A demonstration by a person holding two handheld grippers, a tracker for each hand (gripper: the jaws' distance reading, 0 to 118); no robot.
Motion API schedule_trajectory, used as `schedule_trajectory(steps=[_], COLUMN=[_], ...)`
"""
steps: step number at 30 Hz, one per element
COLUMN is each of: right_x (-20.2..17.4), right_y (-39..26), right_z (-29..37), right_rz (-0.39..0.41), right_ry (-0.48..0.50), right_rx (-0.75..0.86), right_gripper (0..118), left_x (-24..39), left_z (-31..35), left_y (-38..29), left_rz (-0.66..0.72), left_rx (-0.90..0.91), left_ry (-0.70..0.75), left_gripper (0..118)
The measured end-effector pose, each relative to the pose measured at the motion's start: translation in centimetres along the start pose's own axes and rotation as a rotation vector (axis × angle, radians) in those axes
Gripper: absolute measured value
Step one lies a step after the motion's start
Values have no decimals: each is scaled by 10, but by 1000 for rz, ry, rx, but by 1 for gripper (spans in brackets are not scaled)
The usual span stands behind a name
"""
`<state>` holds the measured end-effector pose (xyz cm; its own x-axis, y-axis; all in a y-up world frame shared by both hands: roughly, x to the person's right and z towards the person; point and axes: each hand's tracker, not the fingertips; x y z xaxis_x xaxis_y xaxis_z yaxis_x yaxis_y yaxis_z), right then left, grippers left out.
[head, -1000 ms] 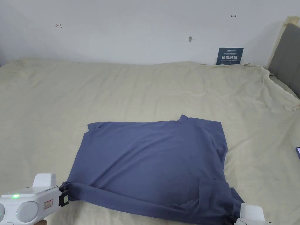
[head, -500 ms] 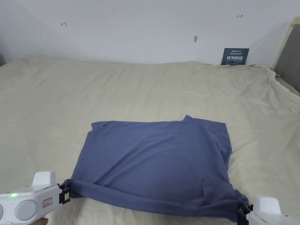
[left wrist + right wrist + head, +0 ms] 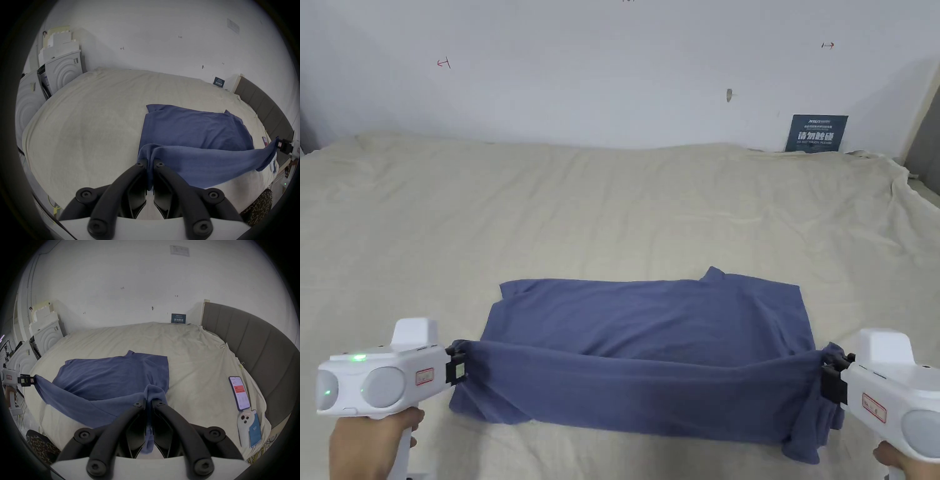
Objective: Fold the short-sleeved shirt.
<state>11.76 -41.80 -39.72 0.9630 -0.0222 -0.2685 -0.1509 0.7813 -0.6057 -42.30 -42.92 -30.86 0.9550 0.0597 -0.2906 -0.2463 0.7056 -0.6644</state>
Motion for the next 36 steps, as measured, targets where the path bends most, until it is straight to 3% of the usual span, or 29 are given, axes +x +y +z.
schedule_trajectory(steps=[4,12,20,22,23,24,25,26,36], right_x=[6,8,-14,-18,-21,-23,-18,-20,-19], right_y=[3,-7,-12,-6,-1,3,8,14,33], right_z=[-45,-121,-122,-109,-99,-89,-81,-66,71], right_rz=[-14,-61,-47,-27,-17,-14,-18,-20,19], right_ry=[-2,-29,-54,-56,-61,-63,-55,-49,-72], right_rx=[-84,-233,-293,-272,-239,-212,-182,-134,219], right_gripper=[4,4,5,16,31,57,72,76,73], left_x=[11,18,17,15,14,14,15,16,29], left_z=[-43,-117,-121,-115,-109,-102,-94,-82,49], left_y=[10,9,10,16,19,21,23,26,26], left_rz=[-85,-101,-50,-27,-7,15,30,37,-45], left_rx=[-69,-202,-233,-248,-251,-237,-212,-162,123], left_ry=[43,86,89,70,60,54,53,47,28], left_gripper=[3,3,7,26,43,71,84,93,95])
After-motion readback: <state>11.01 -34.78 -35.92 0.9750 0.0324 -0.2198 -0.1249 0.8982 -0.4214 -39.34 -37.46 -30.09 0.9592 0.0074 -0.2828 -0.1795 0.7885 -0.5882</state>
